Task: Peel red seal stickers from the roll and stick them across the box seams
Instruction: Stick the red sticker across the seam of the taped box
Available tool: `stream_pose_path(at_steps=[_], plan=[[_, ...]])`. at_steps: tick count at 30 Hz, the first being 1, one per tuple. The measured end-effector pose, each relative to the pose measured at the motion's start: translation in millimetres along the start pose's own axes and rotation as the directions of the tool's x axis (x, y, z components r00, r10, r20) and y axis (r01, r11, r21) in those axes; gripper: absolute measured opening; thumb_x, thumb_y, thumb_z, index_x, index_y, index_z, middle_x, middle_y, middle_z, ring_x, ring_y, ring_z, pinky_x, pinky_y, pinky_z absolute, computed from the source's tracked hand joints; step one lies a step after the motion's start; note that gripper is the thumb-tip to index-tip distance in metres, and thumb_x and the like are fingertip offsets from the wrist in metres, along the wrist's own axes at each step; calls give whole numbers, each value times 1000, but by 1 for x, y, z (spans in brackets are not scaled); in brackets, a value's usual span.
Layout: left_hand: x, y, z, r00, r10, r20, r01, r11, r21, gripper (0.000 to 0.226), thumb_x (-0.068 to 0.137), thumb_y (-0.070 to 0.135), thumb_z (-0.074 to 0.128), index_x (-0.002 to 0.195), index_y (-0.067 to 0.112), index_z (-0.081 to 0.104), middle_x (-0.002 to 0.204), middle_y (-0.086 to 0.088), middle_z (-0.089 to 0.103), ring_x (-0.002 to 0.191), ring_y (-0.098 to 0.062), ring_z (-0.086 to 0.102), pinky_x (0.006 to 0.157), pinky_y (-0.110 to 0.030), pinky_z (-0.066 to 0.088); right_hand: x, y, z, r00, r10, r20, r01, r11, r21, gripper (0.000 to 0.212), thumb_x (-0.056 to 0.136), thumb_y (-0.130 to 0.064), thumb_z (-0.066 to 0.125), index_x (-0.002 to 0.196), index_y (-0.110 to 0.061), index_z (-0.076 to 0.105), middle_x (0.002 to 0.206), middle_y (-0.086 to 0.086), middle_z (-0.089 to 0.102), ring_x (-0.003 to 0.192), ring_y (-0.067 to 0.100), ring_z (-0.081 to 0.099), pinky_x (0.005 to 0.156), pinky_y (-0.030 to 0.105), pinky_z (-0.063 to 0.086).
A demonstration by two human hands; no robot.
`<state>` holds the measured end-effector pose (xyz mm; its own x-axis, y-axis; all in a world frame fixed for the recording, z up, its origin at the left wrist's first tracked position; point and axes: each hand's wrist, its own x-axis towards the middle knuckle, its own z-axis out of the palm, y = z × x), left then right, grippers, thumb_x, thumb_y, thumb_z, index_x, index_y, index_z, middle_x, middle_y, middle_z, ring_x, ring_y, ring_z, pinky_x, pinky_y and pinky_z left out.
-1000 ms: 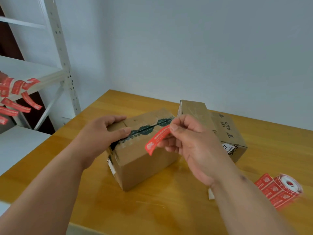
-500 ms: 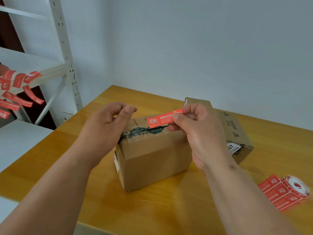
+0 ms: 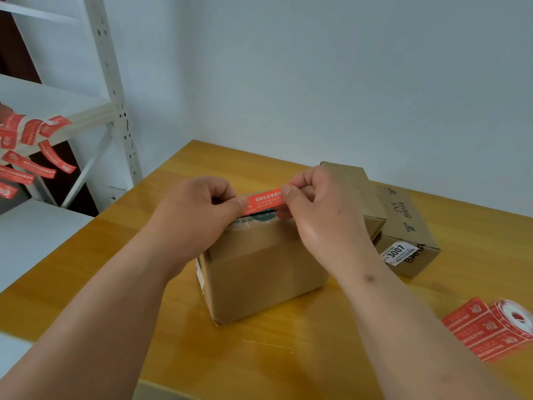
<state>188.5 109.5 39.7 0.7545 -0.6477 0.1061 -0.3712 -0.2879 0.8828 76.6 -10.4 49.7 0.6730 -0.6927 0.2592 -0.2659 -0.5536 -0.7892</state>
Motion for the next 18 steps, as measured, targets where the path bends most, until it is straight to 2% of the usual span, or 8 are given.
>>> stream_pose_path(at_steps=[4,6,10,13,18], plan=[[2,3,1,1000,12,-12,-11,994,104,27,92,30,61,73,11,63,69,0,63,64,-12,52,56,-26,41,4,1,2,997,-74,-19,68,976,-204,8,96,-34,49,89,-30,50,90,-12,58,70,-1,51,46,9,36],[4,5,0,999,22,-27,-17,988,155,27,91,30,61,71,12,64,68,0,63,62,-12,50,55,-27,40,8,2,0,995,-95,-30,87,975,-203,10,95,-32,53,85,-30,51,92,-11,54,72,0,49,49,11,34],[6,9,-1,999,26,-24,-19,969,248,24,88,28,62,69,15,65,58,7,57,56,-8,48,51,-25,35,16,5,-2,997,-76,30,80,977,-200,9,93,-26,56,84,-25,55,74,-14,53,61,1,48,50,7,35],[7,12,-2,1000,5,14,-9,966,258,22,88,31,65,70,19,69,64,9,62,62,-7,54,51,-23,37,20,9,-3,996,-57,67,71,970,-233,6,93,-28,57,88,-26,56,75,-15,55,60,1,49,46,11,35],[9,10,-5,1000,-22,11,19,977,214,17,84,24,71,68,21,74,66,7,68,65,-10,59,56,-26,46,20,12,-3,990,-66,129,98,960,-262,3,93,-29,56,92,-27,55,79,-15,55,64,1,50,51,14,31]])
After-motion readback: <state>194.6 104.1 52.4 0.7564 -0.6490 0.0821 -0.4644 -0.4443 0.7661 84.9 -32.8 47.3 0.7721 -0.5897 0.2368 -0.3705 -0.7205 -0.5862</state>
